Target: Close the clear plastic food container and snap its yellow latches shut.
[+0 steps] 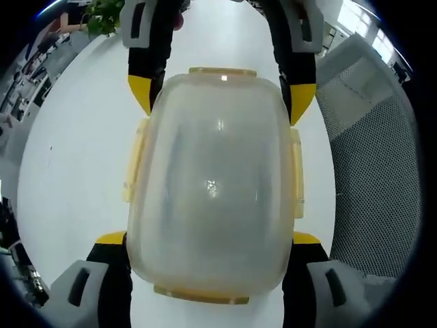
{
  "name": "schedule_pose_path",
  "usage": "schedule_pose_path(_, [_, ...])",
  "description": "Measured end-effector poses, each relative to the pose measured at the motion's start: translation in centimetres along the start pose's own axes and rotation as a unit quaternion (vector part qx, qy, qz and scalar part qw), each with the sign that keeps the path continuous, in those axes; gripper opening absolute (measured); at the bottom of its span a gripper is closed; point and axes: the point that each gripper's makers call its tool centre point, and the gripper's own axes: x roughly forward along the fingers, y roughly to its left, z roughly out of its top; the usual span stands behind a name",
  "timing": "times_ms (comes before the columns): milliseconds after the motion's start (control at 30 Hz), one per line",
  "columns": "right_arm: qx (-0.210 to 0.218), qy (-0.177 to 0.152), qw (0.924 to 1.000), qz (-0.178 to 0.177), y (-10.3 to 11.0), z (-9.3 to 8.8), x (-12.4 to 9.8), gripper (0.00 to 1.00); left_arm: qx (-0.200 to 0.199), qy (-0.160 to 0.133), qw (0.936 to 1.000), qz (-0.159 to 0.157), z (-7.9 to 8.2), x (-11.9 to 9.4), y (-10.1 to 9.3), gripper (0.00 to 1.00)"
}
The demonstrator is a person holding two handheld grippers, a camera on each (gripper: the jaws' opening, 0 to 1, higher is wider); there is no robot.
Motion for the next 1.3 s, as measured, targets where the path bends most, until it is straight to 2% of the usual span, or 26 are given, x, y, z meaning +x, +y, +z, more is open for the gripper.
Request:
schedule_pose_path(333, [0.012,-0.001,0.9999,-0.004,-1.5,0.3,0.1,0.78,0.01,0.001,0.9999,0.006,-0.2,0.1,1.7,0.94])
schedule_pose_path(800, [0.018,-0.027,0.9994,-0.01,-2.9,0.7,0.0,0.78,0.006,-0.006,0.9999,0.007,-0.2,0.2,3.2,0.94])
schedule_pose_path(1300, [0.017,-0.019,0.9996,-0.011,-4.8,0.8,0.2,0.78,0.004,-0.011,0.9999,0.009,-0.1,0.4,5.0,0.94])
